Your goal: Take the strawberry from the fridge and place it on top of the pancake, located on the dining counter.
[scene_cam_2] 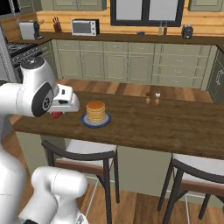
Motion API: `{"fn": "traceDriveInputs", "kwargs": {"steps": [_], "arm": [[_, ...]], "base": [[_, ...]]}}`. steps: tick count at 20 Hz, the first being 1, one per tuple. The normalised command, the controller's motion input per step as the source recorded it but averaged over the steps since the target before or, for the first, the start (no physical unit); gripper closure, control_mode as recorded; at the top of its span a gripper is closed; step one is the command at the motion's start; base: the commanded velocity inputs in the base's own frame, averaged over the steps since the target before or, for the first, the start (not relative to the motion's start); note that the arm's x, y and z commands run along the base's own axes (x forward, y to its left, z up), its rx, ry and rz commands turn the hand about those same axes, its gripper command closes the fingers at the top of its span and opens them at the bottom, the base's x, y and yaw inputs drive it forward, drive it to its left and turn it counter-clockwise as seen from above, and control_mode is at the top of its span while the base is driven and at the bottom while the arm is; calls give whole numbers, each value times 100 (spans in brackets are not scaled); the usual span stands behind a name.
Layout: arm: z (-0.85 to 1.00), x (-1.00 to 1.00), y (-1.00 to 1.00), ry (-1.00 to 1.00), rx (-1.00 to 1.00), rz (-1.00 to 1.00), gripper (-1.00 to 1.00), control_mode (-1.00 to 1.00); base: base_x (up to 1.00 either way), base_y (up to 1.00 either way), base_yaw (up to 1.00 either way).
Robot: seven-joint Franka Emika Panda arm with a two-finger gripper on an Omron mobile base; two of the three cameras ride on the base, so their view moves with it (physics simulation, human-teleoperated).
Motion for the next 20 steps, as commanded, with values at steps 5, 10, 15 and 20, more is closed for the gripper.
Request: {"fn": "traceDriveInputs", "kwargs": {"steps": [5, 10, 15, 20], "arm": [[-6, 100, 0, 0, 0, 5, 100, -100], [-40, 100, 2, -8, -14, 0, 100, -100], [-40, 100, 0, -1, -10, 0, 100, -100], [-13, 100, -7, 17, 6, -1, 100, -100]], "base": [[0, 0, 0], [0, 0, 0], [0, 0, 0], [0, 0, 0]]}}
